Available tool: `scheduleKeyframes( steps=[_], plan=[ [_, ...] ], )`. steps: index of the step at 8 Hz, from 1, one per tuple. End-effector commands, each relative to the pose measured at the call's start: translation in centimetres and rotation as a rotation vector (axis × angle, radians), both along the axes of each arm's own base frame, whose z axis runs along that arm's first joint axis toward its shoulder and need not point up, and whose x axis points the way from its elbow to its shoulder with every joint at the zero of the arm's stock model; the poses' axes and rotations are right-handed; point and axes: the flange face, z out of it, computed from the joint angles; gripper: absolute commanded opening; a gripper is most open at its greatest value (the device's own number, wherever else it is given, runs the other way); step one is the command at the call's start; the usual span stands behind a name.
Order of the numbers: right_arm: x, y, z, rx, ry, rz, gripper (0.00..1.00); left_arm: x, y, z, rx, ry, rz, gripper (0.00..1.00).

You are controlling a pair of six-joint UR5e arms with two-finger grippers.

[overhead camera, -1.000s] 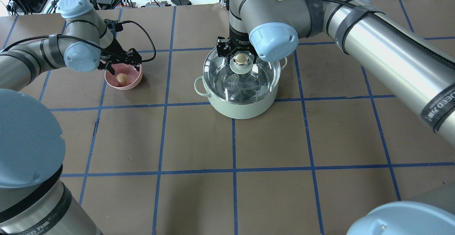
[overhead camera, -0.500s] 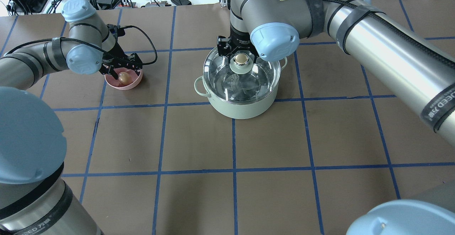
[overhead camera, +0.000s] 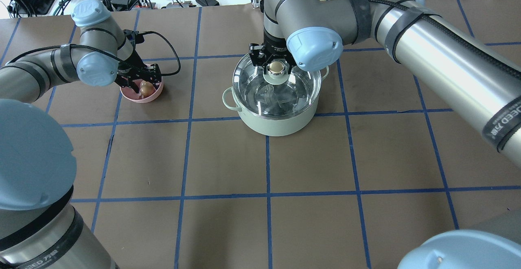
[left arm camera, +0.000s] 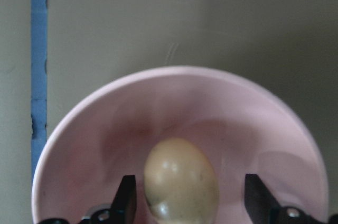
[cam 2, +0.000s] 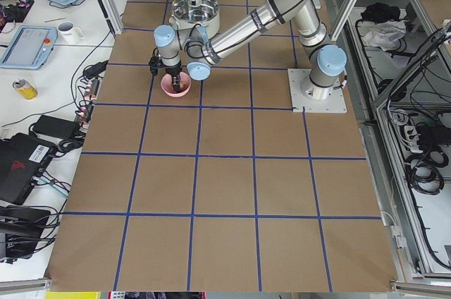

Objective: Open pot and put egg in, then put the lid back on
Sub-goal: 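Close left gripper on the egg inside the pink bowl, then lift egg with left gripper while right gripper lifts glass lid off pot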

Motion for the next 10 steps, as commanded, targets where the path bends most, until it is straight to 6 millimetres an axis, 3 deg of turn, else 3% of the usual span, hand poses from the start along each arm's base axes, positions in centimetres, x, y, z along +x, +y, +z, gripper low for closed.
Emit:
scheduleKeyframes(
  steps=[1, 4, 5, 6, 7, 9, 10],
  plan=[
    [-0.1, 0.1, 0.5, -0.006, -0.003, 0.002, 0.49, 0.0, -0.1, 0.4, -0.007, -0.002, 0.009, 0.41],
    [0.0, 0.2, 1.2, -0.012, -0.016, 0.001, 0.19, 0.1, -0.2, 1.6, -0.027, -0.011, 0.009, 0.14],
    [0.0, 0.2, 1.2, -0.008, -0.014, 0.001, 0.10, 0.2, -0.3, 2.2, -0.037, -0.018, 0.009, 0.10],
    [-0.1, 0.3, 1.3, -0.006, -0.014, 0.001, 0.00, 0.1, -0.1, 4.5, -0.069, -0.026, 0.012, 0.10],
    [-0.2, 0.6, 2.4, -0.015, -0.017, 0.001, 0.00, -0.2, 0.7, 7.9, -0.098, -0.030, 0.023, 0.10],
    [-1.3, 2.4, 6.9, -0.052, -0.008, 0.030, 0.00, -1.5, 3.4, 12.8, -0.045, -0.015, 0.039, 0.10],
    [-3.2, 2.8, 8.6, -0.045, 0.000, 0.057, 0.00, -3.4, 3.8, 14.6, -0.062, -0.015, 0.049, 0.10]
  ],
)
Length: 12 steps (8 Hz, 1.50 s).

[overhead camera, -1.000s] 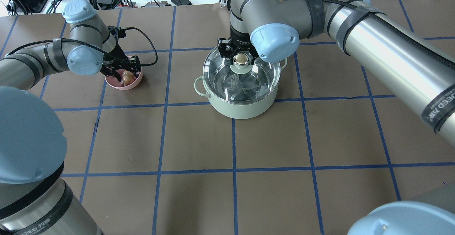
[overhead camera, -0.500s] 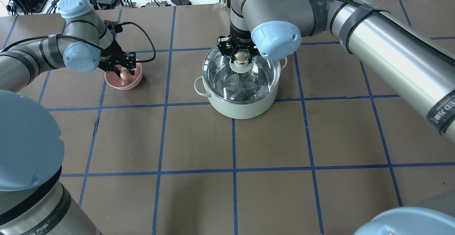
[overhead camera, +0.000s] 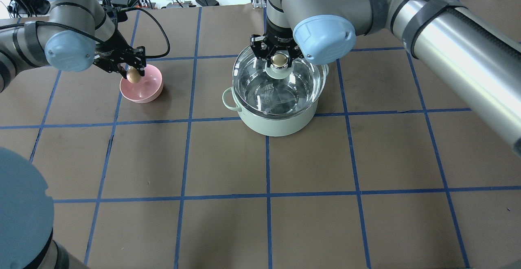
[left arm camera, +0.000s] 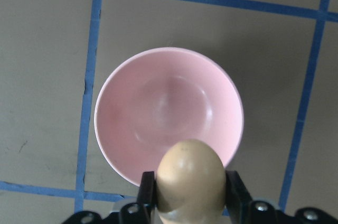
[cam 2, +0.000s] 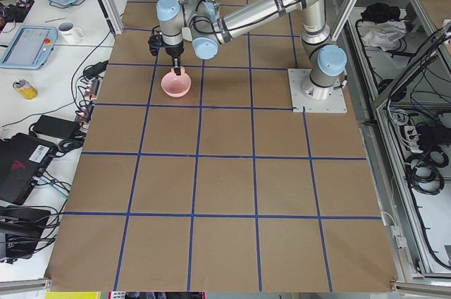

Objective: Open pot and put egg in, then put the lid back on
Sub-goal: 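Lift egg with left gripper while right gripper lifts glass lid off pot, then carry egg over the open pot with left gripper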

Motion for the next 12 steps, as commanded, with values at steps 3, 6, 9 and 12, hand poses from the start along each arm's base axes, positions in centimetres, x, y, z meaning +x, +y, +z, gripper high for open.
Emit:
scheduleKeyframes(
  steps=[3, 6, 9, 12],
  plan=[
    [-12.1, 1.7, 8.6, -0.002, 0.038, 0.116, 0.00, -13.3, 1.7, 9.3, -0.110, 0.019, 0.012, 0.10],
    [-20.0, 0.9, 8.9, 0.034, 0.070, 0.110, 0.00, -24.5, 4.4, 10.6, -0.139, 0.051, -0.004, 0.10],
    [-24.9, 0.9, 9.6, 0.037, 0.133, 0.127, 0.00, -30.9, 6.9, 10.6, -0.151, 0.074, -0.025, 0.10],
    [-29.7, 0.5, 8.7, 0.049, 0.132, 0.176, 0.00, -37.0, 6.3, 4.4, -0.169, 0.088, -0.084, 0.10]
  ],
)
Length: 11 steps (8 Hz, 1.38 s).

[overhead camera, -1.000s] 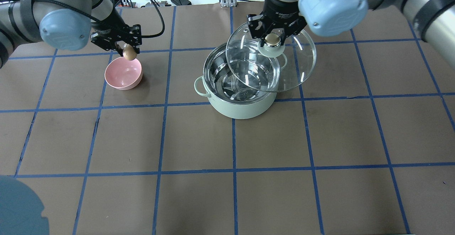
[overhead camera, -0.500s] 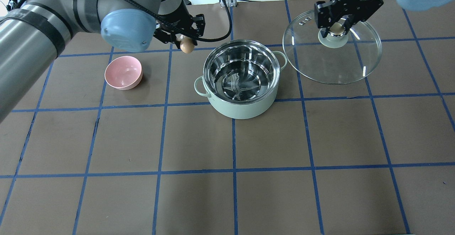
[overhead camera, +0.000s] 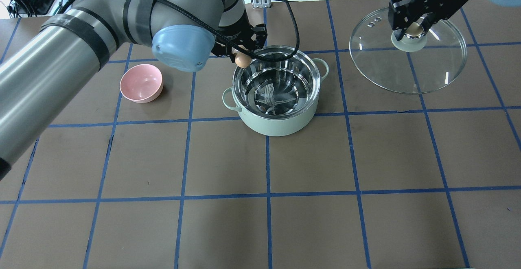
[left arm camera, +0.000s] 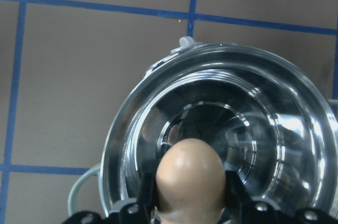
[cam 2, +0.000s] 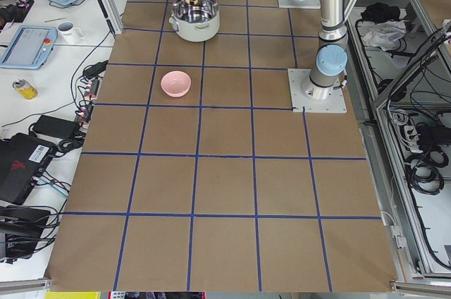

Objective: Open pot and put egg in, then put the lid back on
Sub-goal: 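Carry egg over the open pot with left gripper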

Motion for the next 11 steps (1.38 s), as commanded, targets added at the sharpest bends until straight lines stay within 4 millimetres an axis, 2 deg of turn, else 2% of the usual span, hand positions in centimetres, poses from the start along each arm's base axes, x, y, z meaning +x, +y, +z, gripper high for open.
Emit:
scheduleKeyframes(
  steps=[1, 3, 5, 7, 9, 11],
  plan=[
    [-4.8, -0.2, -1.4, 0.023, -0.004, 0.042, 0.00, -3.3, -0.8, -4.9, -0.002, 0.000, -0.039, 0.10],
    [-5.2, -0.3, -2.1, 0.032, -0.007, 0.047, 0.00, -3.5, -1.5, -7.9, 0.035, -0.016, -0.043, 0.10],
    [-5.2, -0.4, -2.6, 0.041, -0.010, 0.045, 0.00, -3.8, -1.9, -9.8, 0.054, -0.021, -0.040, 0.10],
    [-5.2, -0.3, -3.0, 0.049, -0.010, 0.046, 0.00, -4.5, -1.7, -11.5, 0.078, -0.028, -0.048, 0.10],
    [-5.2, 0.1, -2.1, 0.033, 0.000, 0.058, 0.00, -5.1, -1.4, -12.2, 0.089, -0.031, -0.050, 0.11],
    [-5.2, -0.3, -2.9, 0.043, -0.004, 0.059, 0.00, -5.3, -1.6, -14.1, 0.113, -0.041, -0.053, 0.12]
  ],
)
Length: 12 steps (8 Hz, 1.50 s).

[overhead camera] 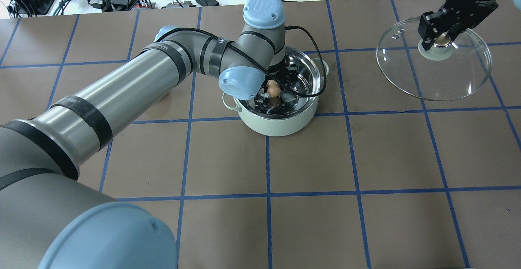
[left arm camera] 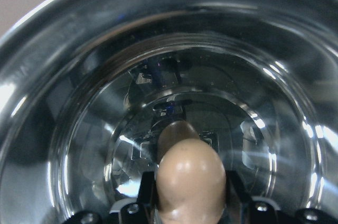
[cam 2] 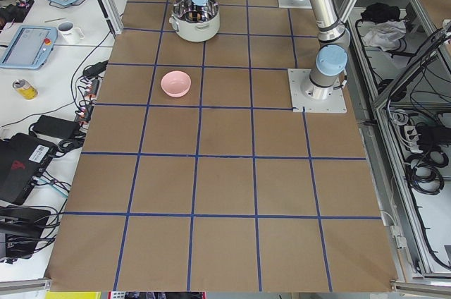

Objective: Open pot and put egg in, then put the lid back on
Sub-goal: 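Lower egg into pot and open left gripper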

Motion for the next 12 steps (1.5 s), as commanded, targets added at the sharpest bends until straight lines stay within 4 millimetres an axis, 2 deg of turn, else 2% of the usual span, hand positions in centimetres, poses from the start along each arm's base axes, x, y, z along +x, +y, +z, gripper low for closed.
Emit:
scheduleKeyframes(
  steps=[1, 2, 3, 4, 6, 7, 8, 9, 12],
  plan=[
    [0.0, -0.1, -0.3, 0.001, -0.003, 0.001, 0.00, -0.4, 0.0, -1.6, 0.021, -0.007, -0.004, 0.15],
    [0.0, -0.1, -0.4, 0.007, -0.006, -0.002, 0.00, -0.5, 0.1, -1.7, 0.027, 0.001, -0.009, 0.18],
    [0.1, -0.1, -0.6, 0.007, -0.005, -0.011, 0.00, -0.5, 0.1, -2.0, 0.033, 0.004, -0.011, 0.26],
    [0.1, -0.2, -0.7, 0.008, -0.005, -0.008, 0.00, -0.5, 0.1, -2.1, 0.033, 0.004, -0.011, 0.43],
    [0.1, -0.3, -1.0, 0.013, -0.007, 0.001, 0.00, -0.5, 0.1, -2.1, 0.033, 0.004, -0.014, 0.85],
    [0.1, -0.6, -1.5, 0.020, -0.007, -0.002, 0.00, -0.3, 0.0, -1.9, 0.025, -0.007, -0.014, 1.00],
    [0.1, -0.7, -1.5, 0.014, -0.008, -0.002, 0.00, -0.3, 0.2, -0.6, 0.016, -0.003, -0.018, 1.00],
    [0.2, -0.7, -1.4, 0.014, -0.008, -0.003, 0.00, -0.1, 0.7, 2.1, -0.007, 0.007, -0.016, 1.00],
    [0.7, -0.6, -1.5, 0.013, -0.026, -0.001, 0.00, 2.3, 4.5, 13.7, -0.058, 0.016, -0.022, 1.00]
  ],
)
